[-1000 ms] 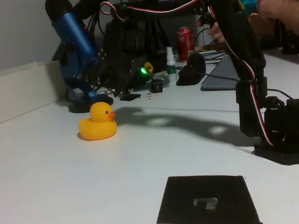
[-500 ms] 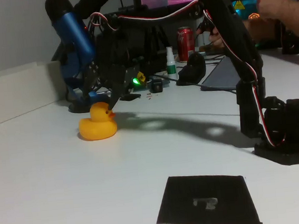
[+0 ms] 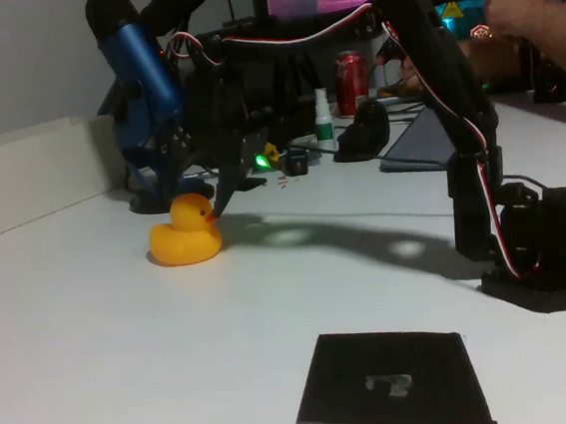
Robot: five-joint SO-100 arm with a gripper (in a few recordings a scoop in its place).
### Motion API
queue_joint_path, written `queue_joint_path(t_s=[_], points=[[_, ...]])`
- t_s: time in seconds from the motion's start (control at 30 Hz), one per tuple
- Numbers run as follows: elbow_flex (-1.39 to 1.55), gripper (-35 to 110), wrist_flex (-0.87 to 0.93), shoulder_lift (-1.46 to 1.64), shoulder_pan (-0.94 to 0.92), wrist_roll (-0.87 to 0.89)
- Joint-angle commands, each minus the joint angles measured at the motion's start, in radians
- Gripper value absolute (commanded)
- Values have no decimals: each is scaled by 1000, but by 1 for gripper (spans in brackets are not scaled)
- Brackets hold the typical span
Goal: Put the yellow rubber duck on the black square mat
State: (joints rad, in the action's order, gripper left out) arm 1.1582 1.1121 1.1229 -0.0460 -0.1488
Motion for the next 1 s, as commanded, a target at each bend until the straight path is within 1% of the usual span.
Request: queue_joint_path(t_s=[0.0, 0.97], points=[[-32, 32, 17, 18, -46, -17], [-32, 31, 12, 9, -71, -18]])
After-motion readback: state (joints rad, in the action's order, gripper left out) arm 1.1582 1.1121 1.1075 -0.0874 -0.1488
